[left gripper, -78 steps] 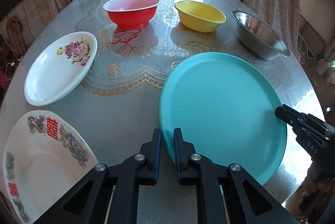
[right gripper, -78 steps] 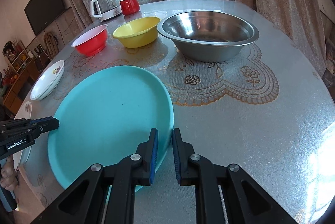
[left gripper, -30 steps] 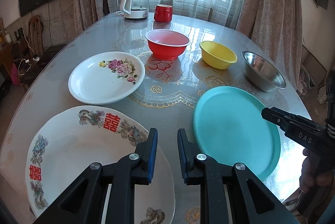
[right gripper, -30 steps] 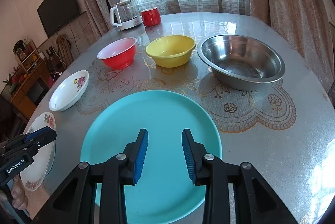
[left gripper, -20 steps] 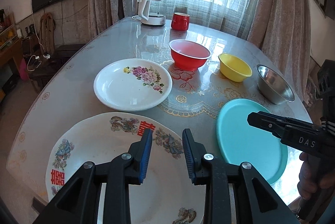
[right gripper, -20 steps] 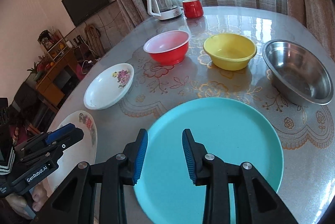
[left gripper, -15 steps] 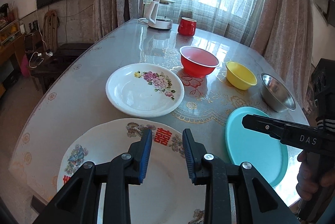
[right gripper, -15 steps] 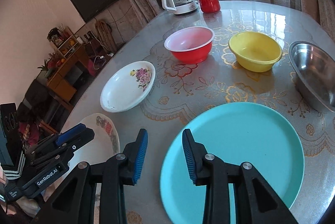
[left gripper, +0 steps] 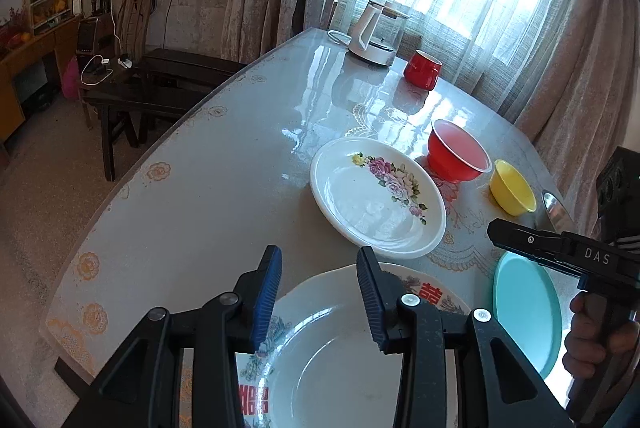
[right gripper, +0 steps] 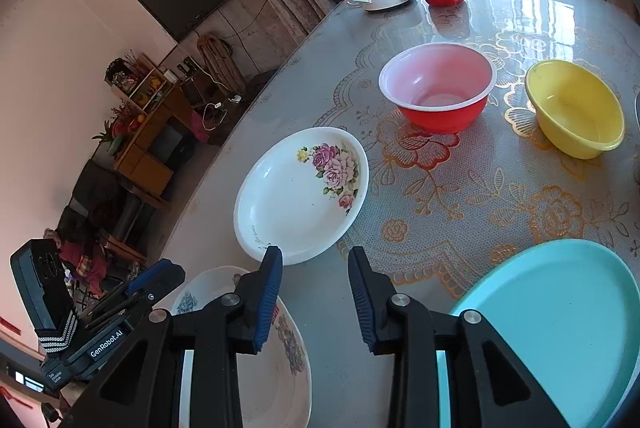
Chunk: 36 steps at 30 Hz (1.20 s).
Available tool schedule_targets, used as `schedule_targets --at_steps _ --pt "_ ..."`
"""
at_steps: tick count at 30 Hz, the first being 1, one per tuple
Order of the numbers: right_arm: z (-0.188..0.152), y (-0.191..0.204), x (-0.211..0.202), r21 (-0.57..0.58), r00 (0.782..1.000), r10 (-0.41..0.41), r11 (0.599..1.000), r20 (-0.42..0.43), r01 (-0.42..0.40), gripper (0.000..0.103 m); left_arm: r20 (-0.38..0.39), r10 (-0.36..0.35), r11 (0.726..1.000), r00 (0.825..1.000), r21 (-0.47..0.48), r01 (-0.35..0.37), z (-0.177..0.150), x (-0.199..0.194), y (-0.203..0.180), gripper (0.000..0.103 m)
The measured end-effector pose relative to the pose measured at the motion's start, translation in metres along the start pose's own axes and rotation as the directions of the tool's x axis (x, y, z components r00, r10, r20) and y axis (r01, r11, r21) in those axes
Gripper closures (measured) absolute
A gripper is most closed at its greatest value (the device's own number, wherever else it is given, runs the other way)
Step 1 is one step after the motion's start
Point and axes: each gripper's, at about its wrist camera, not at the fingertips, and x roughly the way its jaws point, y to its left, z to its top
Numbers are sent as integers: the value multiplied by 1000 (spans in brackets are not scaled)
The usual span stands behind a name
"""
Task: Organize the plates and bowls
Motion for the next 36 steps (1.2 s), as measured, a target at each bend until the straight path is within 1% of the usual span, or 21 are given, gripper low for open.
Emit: schedule_targets --at_steps 1,5,6,9,11,13,18,23,26,30,33,36 --pt "3 0 5 11 1000 -6 1000 -4 6 68 -3 -2 1000 1000 -7 2 4 3 3 65" --pt "15 0 21 28 999 -34 999 -25 35 68 -39 33 999 999 -31 -34 18 20 14 65" --pt "19 0 24 25 999 -44 999 -27 44 68 -53 44 998 998 -40 -46 21 25 18 67" --pt "27 -1 33 33 997 -71 997 -34 72 68 -77 46 998 996 -49 -50 29 36 24 69" --pt "31 -3 37 47 997 -72 996 -33 73 68 -83 33 998 996 -48 -37 33 41 27 69" --pt "33 -6 40 59 996 -80 995 -32 82 68 -88 38 998 995 -42 -42 36 46 28 69" --pt "38 -13 47 84 995 -87 992 -42 91 68 -99 13 1000 995 -23 -15 46 57 31 73" --pt "41 -16 47 94 996 -83 992 -31 86 68 -112 -4 1000 994 -14 2 55 66 32 73" --pt "44 -18 49 99 996 -83 991 -30 85 68 -133 -14 1000 991 -26 10 62 75 32 73" --pt "49 -23 51 112 996 -84 990 -28 86 68 -150 -46 999 988 -32 42 71 86 28 73" --pt "50 -24 57 111 995 -85 990 -46 90 68 -179 -30 999 983 -19 27 74 101 23 73" --pt "50 -24 62 91 996 -70 993 -58 75 69 -186 -41 999 982 -13 40 78 106 19 73"
